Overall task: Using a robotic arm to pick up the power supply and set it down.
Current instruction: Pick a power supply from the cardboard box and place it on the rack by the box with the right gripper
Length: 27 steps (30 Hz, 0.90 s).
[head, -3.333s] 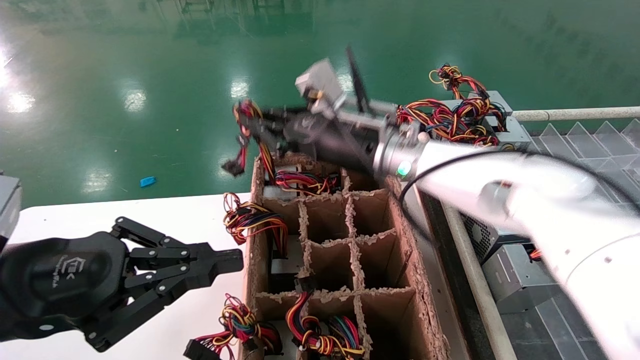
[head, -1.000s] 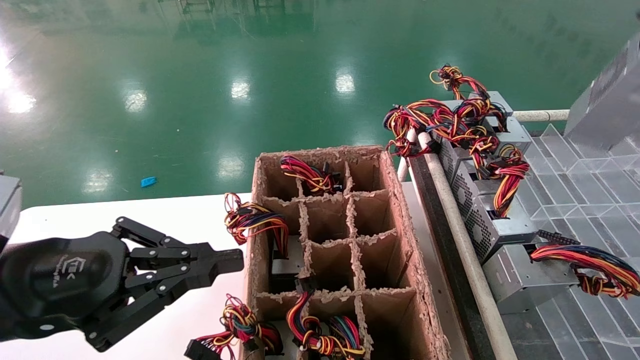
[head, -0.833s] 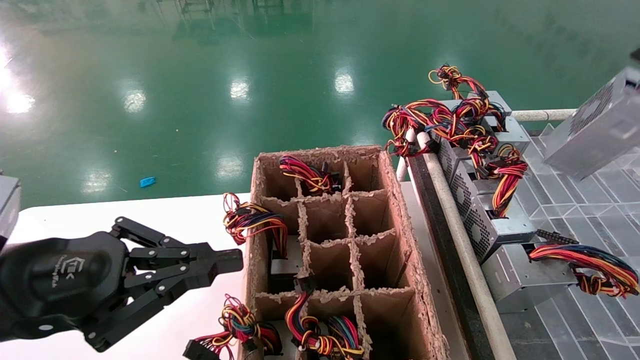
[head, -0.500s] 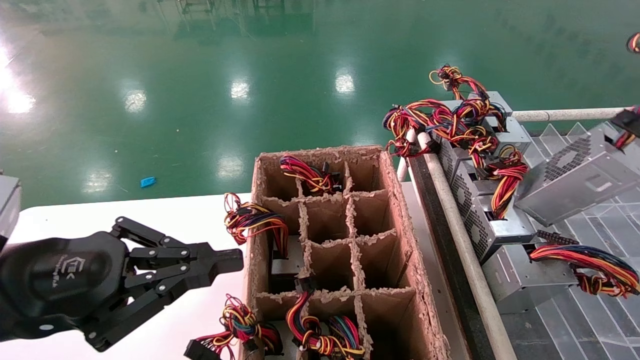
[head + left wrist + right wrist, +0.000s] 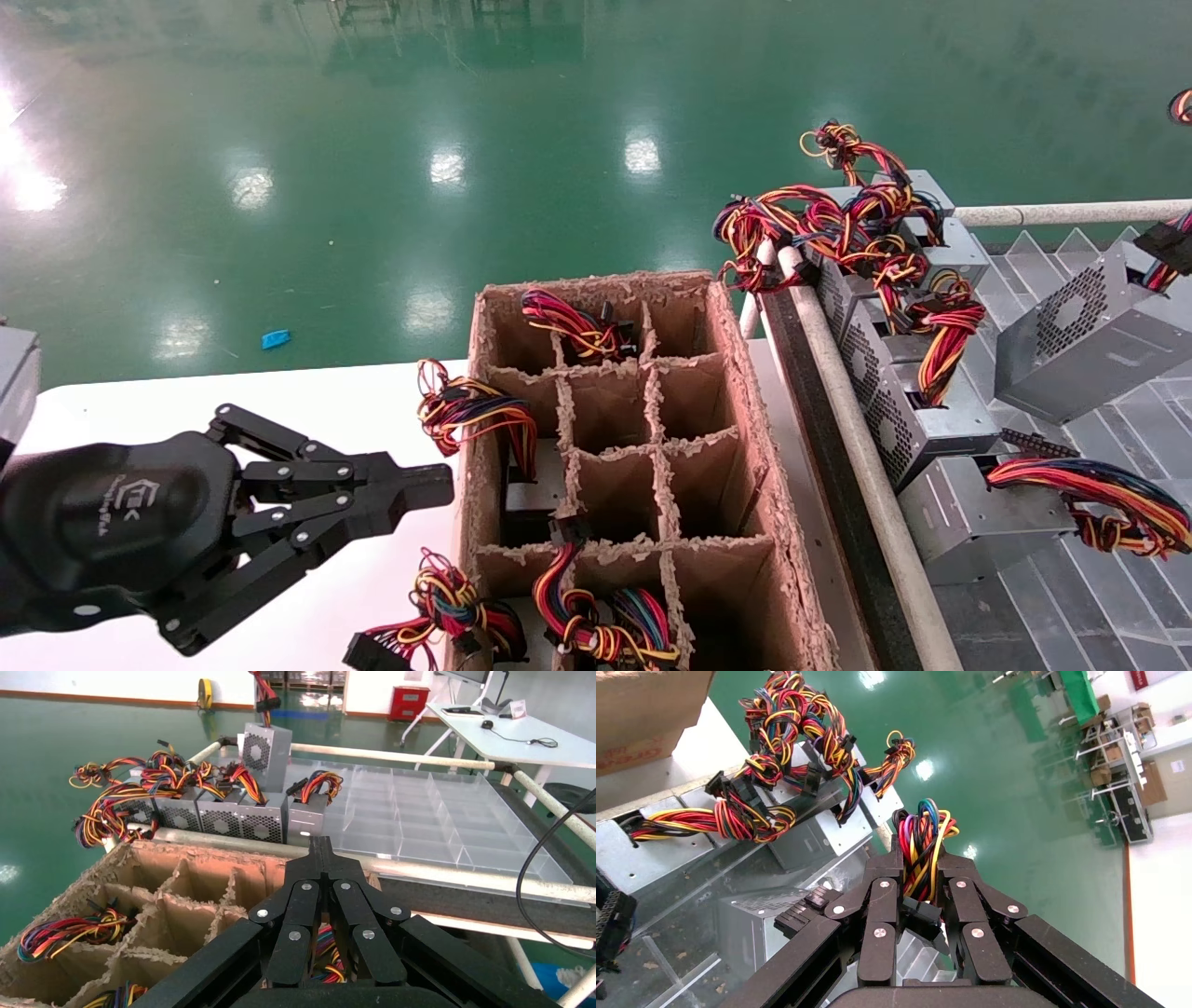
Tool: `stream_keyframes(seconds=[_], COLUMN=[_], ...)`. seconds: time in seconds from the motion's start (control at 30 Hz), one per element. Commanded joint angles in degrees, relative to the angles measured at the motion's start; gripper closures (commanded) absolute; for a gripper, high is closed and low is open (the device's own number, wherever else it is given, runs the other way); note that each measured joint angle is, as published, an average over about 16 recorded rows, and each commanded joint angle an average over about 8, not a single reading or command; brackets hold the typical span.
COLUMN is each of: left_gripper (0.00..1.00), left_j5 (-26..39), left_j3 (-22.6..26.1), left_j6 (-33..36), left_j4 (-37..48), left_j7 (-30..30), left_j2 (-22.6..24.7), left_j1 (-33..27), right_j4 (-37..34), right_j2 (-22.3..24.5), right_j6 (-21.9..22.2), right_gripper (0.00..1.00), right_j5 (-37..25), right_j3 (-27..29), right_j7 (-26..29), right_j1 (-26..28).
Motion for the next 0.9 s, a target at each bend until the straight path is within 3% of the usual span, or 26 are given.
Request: stream_keyframes(seconds=[0.03,0.57,0.9], left_gripper=[1.0,1.0,1.0], left_j5=[0.0,0.0,0.0], left_j3=[0.0,0.0,0.0], left_j6=[0.0,0.0,0.0], left_j4=[0.0,0.0,0.0], left_j7=[0.0,0.0,0.0], left_j2=[0.0,0.0,0.0], left_j1=[0.0,0.0,0.0], right_j4=[0.0,0.11,0.17], right_j2=[0.15,-2.55,-2.67], right_j6=[0.97,18.8,20.94], right_gripper=[1.0,1.0,1.0], right_j5=[0.09,-1.05,0.09], right_j3=[-0.3,-4.19,-4.66], right_j7=[0.0,2.83,2.55], right_j1=[-0.69,-10.18,-11.84])
